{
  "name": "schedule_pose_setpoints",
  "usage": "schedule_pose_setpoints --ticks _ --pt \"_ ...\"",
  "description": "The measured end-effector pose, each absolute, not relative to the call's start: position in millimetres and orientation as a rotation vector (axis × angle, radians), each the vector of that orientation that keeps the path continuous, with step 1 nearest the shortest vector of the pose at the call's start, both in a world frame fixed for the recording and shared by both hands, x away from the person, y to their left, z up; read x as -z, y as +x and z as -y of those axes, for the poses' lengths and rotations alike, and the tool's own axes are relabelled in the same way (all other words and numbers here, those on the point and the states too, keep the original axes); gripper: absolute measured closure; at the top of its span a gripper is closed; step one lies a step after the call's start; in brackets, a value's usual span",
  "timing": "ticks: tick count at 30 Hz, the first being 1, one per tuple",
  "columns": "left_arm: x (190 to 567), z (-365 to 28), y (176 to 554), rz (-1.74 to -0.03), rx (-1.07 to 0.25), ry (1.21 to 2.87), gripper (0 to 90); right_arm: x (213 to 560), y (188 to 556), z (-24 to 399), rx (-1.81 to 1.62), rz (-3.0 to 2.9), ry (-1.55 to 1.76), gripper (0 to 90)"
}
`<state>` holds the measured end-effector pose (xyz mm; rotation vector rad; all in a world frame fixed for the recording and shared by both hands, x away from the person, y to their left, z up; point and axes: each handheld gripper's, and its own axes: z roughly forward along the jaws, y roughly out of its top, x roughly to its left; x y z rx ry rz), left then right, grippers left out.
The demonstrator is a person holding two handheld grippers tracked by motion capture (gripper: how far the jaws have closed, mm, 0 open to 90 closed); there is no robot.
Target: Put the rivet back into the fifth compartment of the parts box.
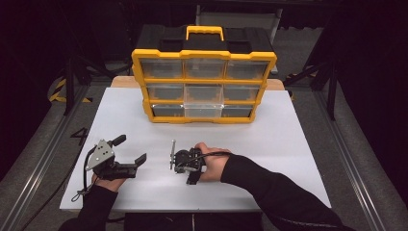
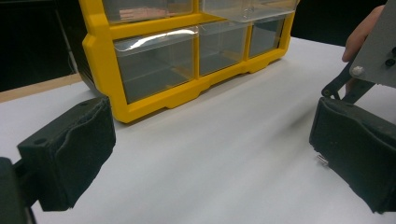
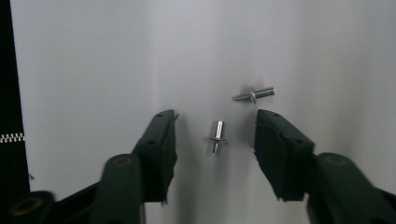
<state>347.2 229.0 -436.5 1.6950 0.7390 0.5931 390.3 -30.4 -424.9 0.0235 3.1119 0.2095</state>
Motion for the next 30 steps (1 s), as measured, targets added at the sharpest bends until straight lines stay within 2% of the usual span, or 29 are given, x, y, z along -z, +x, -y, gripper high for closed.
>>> schedule_pose_setpoints --ticks 6,13,20,30 --pt "436.4 -229.0 347.1 -0.739 -0.594 1.694 1.4 423.5 391.2 28.9 -0.196 -3.127 0.034 69.3" --pt "436.3 -229.1 346.9 -0.739 -0.594 1.693 1.4 423.0 392.0 28.2 -0.190 -3.132 0.030 81.9" --pt "436.4 -229.1 347.1 -0.740 -0.593 1.694 1.4 415.4 391.9 27.1 -0.185 -3.124 0.028 82.4" --pt "436.1 -229.2 346.7 -0.740 -0.595 1.693 1.5 383.6 396.7 29.5 -0.206 -3.116 0.027 82.6"
